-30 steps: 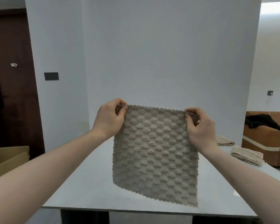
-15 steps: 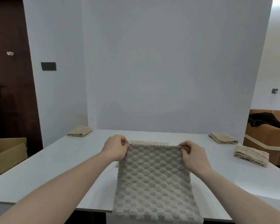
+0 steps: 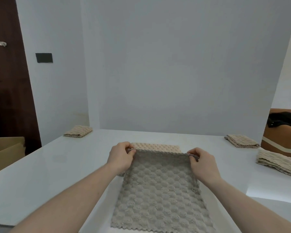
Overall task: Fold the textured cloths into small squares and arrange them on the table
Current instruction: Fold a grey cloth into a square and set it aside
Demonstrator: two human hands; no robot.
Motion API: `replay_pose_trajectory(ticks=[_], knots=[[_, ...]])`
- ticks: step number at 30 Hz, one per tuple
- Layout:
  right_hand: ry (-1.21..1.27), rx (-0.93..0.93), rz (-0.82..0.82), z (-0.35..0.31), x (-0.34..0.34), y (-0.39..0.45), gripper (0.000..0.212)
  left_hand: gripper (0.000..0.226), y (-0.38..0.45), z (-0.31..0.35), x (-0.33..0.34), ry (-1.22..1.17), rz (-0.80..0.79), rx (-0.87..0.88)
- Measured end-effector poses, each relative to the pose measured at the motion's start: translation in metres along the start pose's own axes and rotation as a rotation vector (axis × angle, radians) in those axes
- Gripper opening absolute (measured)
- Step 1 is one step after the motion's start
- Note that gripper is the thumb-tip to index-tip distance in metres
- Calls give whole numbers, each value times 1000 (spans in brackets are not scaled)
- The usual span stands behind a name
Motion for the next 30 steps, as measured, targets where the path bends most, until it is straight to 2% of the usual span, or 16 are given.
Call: replay_pose_trajectory(ticks=[11, 18, 27, 30], knots=[[40, -94, -35, -21, -35, -40, 25, 9, -43, 9, -30, 0, -20, 144], [-3, -183, -103, -33, -59, -92, 25, 6, -97, 8, -53, 23, -113, 179], [-71, -263, -189, -27, -61, -140, 23, 6, -140, -6, -56, 187, -185, 281], [-106, -269, -204, -17, -60, -150, 20, 14, -146, -13, -51, 234, -210, 288]])
Point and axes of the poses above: each hand's wrist, its own y-axis towards the middle knuckle, its own x-axis out of the palm, z = x × y, the point moved 6 cm from there along y, towards the middle knuckle, and after that the axes turned 3 degrees about -x, right-handed, at the moved point
